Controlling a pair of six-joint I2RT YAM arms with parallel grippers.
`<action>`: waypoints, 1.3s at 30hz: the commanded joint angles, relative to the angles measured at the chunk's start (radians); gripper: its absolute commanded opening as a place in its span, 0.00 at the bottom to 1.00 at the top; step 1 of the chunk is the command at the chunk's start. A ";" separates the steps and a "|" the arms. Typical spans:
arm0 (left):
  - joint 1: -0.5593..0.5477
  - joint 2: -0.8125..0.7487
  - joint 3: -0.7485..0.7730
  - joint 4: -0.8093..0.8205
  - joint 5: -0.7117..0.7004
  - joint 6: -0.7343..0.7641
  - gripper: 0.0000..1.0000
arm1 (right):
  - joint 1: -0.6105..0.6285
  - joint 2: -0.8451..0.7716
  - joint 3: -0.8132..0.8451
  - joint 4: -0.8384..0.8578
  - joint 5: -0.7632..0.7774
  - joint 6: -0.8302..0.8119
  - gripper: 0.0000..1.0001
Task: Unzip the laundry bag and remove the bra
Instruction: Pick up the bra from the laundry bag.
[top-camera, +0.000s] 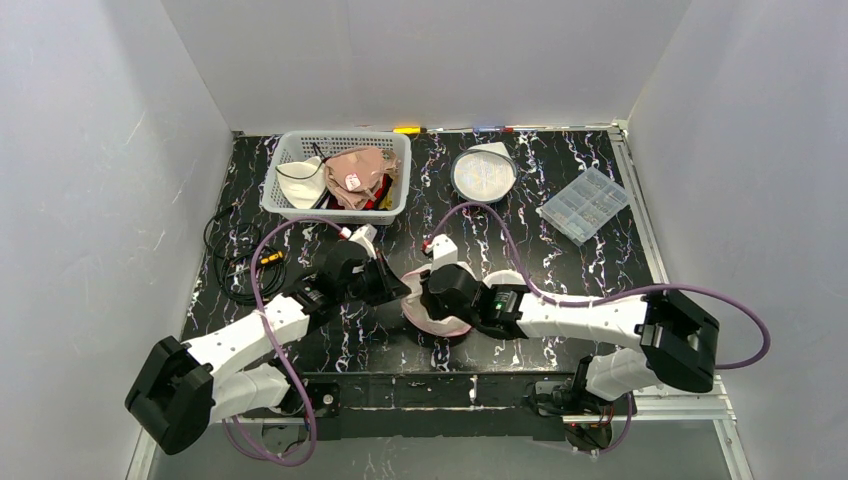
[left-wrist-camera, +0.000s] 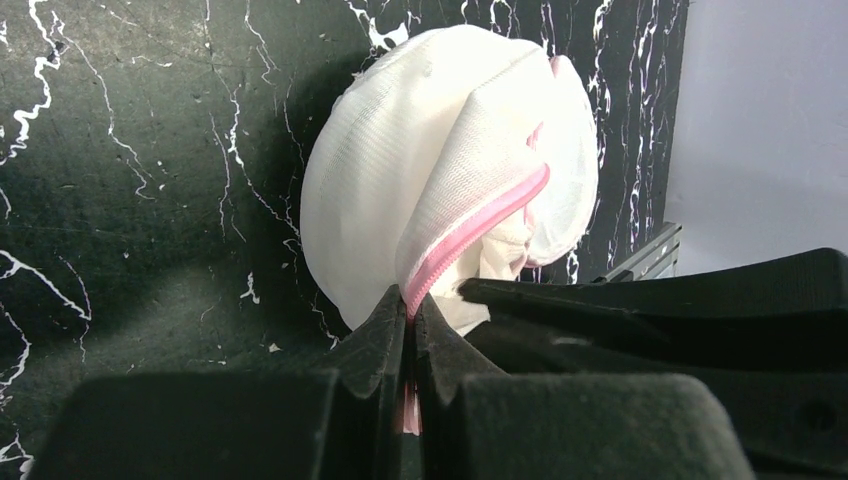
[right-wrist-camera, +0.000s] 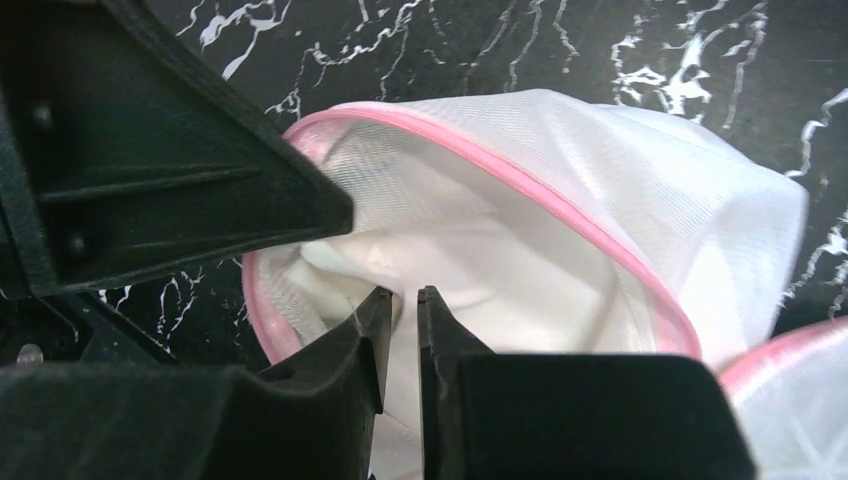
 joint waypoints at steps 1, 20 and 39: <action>-0.007 -0.035 -0.021 -0.006 0.005 0.005 0.00 | -0.003 -0.081 -0.007 -0.022 0.114 0.009 0.19; -0.007 -0.008 -0.029 0.013 0.042 -0.005 0.00 | 0.003 -0.126 -0.053 0.129 -0.157 -0.046 0.66; -0.006 -0.058 -0.055 0.003 0.034 -0.004 0.00 | 0.005 -0.016 -0.004 0.062 0.027 -0.022 0.01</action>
